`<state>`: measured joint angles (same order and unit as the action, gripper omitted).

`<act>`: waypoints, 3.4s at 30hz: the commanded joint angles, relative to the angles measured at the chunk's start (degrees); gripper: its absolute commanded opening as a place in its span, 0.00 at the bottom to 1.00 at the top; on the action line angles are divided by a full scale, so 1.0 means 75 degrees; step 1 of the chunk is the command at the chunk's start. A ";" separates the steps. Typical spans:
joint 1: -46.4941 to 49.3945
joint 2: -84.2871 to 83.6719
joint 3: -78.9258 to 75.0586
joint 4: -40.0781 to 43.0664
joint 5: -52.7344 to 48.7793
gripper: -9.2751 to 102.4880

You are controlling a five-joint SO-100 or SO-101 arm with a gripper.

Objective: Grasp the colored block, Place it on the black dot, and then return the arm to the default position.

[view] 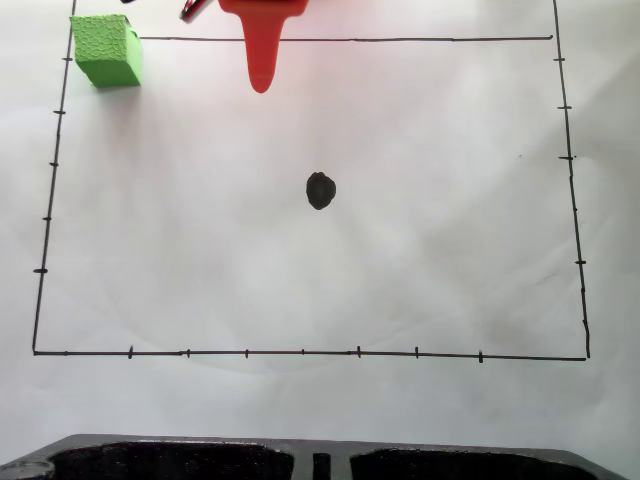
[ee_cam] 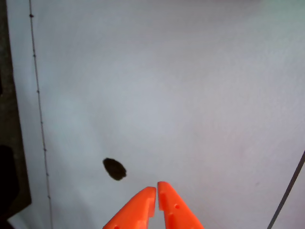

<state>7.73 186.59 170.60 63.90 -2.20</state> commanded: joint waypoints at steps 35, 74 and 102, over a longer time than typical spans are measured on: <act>0.1172 -0.3703 -0.3000 0.0375 -0.2227 0.08; 0.6539 -0.8953 -0.6516 0.1641 -0.8168 0.32; 0.6316 -1.1156 -0.6129 -0.0152 -0.7195 0.45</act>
<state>55.28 102.92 124.80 63.46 -57.30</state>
